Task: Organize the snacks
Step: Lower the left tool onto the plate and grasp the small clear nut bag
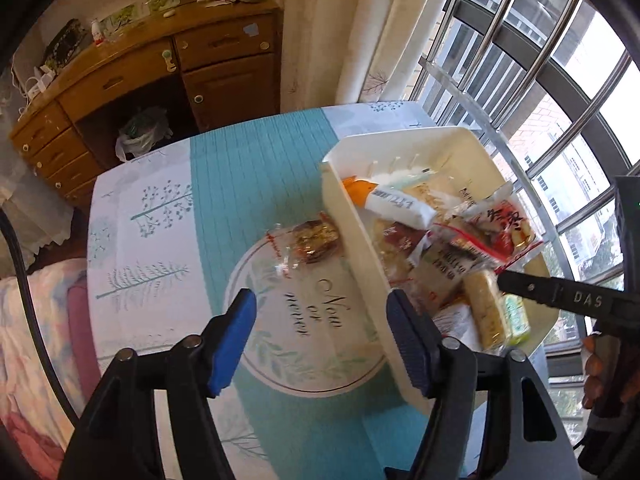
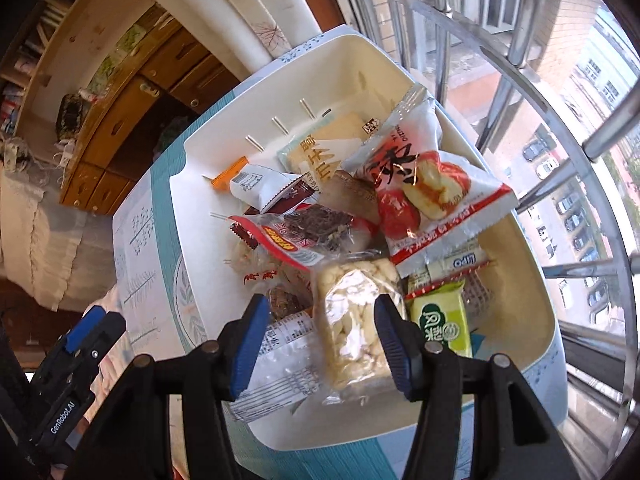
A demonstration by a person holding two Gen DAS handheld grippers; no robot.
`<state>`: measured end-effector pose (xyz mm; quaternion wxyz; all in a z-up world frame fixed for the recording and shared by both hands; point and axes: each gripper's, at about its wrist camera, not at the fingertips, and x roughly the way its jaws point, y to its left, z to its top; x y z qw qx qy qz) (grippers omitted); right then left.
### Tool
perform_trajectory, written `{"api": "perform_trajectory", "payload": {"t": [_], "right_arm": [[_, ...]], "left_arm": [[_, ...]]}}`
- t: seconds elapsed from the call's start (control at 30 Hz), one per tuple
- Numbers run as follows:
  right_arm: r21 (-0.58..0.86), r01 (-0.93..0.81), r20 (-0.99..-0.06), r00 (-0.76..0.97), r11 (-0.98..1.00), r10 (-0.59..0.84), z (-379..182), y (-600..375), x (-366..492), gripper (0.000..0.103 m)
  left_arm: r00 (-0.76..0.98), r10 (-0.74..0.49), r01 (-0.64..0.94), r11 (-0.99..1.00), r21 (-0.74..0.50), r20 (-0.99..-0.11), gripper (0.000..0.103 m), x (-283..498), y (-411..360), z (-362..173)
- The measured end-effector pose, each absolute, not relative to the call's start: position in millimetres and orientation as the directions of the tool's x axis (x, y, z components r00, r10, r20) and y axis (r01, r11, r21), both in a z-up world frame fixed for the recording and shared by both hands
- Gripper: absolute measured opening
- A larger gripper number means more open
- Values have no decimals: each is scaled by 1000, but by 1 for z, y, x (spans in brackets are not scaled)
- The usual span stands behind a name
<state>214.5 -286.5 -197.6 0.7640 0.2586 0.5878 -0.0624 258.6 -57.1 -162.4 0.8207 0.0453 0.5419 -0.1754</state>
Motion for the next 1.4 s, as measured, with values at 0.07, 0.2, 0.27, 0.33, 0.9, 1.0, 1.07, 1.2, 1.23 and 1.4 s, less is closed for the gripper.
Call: {"api": "perform_trajectory", "payload": {"t": [0.07, 0.2, 0.27, 0.33, 0.9, 1.0, 1.07, 1.2, 1.23, 1.4], "right_arm": [[300, 417, -934, 313, 858, 175, -194, -280, 211, 68], [243, 442, -941, 324, 863, 100, -191, -271, 205, 72], [206, 453, -945, 322, 867, 56, -191, -267, 201, 72], [173, 461, -946, 322, 871, 17, -191, -264, 199, 74], [51, 497, -931, 337, 866, -138, -202, -258, 181, 78], [42, 493, -928, 342, 869, -149, -202, -258, 181, 78], [36, 486, -924, 348, 873, -156, -202, -256, 181, 78], [34, 479, -917, 364, 877, -163, -202, -253, 179, 78], [39, 478, -915, 369, 877, -161, -201, -252, 178, 78], [72, 496, -922, 364, 865, -132, -206, -249, 178, 78]], "left_arm": [[351, -237, 359, 928, -103, -906, 68, 261, -49, -162], [347, -231, 408, 910, -76, -909, 68, 271, -37, -164], [342, -227, 429, 901, -64, -912, 68, 276, -34, -167], [335, -230, 451, 891, -59, -914, 69, 283, -34, -172], [235, -227, 632, 774, -29, -945, 83, 344, -66, -253], [213, -225, 662, 749, -28, -951, 83, 354, -77, -269], [202, -225, 680, 733, -29, -953, 83, 359, -83, -279], [172, -223, 707, 706, -37, -960, 83, 368, -94, -299], [168, -223, 712, 702, -38, -960, 83, 369, -97, -303], [133, -255, 729, 680, -80, -958, 83, 378, -104, -319]]}}
